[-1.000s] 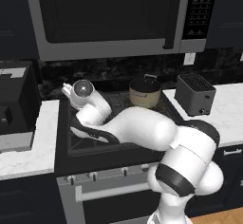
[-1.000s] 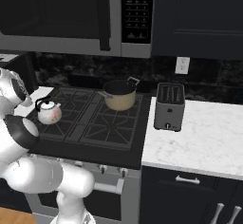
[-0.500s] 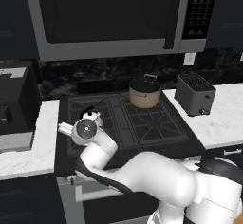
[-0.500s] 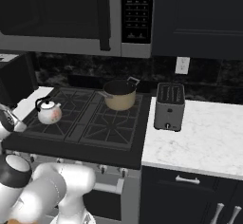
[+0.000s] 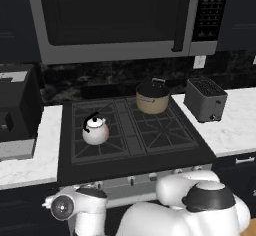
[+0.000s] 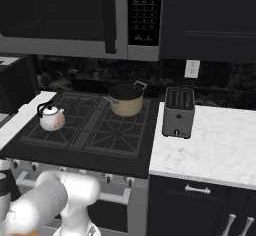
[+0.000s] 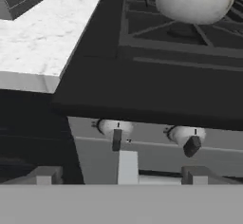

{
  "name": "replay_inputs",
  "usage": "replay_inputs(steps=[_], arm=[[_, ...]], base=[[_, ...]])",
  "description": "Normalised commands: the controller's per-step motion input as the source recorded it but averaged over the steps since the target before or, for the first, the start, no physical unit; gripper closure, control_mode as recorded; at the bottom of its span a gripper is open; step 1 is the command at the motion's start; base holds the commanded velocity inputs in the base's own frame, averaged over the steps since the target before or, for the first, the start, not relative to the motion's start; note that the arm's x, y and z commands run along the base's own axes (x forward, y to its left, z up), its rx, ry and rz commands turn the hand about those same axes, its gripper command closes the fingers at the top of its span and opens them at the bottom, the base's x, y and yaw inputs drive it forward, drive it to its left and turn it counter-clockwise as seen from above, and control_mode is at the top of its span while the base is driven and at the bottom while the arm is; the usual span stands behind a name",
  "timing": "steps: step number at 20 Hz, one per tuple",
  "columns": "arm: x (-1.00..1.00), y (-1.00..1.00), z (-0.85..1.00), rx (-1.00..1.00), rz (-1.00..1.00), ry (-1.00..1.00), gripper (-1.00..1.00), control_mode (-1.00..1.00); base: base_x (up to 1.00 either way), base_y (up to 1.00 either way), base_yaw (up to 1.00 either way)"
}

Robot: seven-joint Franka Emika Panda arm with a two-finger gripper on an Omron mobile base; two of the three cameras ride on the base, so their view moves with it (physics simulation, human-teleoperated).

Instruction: Pick the kettle from the counter and place it on a stove burner. Then turn the burner on.

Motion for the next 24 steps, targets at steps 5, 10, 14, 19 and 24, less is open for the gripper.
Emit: replay_inputs(steps=[5,10,14,19,24], arm=[[-0.52,0.57,-0.81,-0.5,0.14,-0.22,-1.0,-1.0],[0.1,-0.53,0.04,0.12,0.01,-0.12,-1.0,-1.0],[0.15,-0.99,0.01,0.26,0.02,-0.25,-1.0,-1.0],[0.48,-0.83,0.0,0.18,0.15,-0.24,-1.0,-1.0],[0.25,-0.07,0.0,0.01,0.07,-0.03,-1.0,-1.0]], base=[[0.0,0.0,0.0],[0.0,0.0,0.0],[0.0,0.0,0.0],[0.0,0.0,0.0],[0.0,0.0,0.0]])
